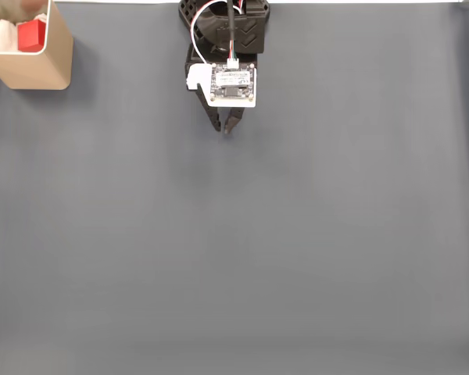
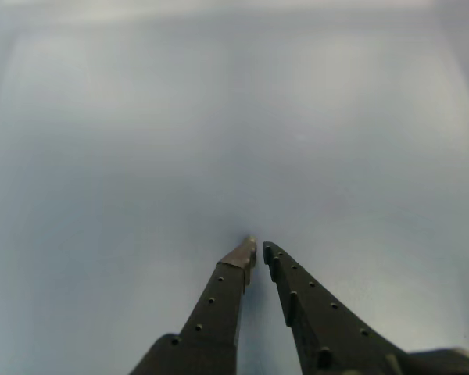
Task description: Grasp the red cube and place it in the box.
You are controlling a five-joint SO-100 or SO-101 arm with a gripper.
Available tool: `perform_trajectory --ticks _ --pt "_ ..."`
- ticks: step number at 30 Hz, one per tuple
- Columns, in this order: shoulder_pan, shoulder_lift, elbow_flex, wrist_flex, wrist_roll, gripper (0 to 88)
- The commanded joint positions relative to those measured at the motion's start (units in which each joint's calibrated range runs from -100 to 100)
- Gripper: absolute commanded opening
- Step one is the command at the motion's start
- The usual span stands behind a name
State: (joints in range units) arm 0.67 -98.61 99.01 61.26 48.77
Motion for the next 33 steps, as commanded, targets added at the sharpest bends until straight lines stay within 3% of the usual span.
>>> perform_trajectory --ticks 1,19,33 --pt "-0.4 -1.0 0.8 3.8 -0.1 0.0" --pt "-0.7 -1.2 0.8 14.6 0.9 0.0" --pt "-0.3 -1.3 0.8 14.6 0.1 0.2"
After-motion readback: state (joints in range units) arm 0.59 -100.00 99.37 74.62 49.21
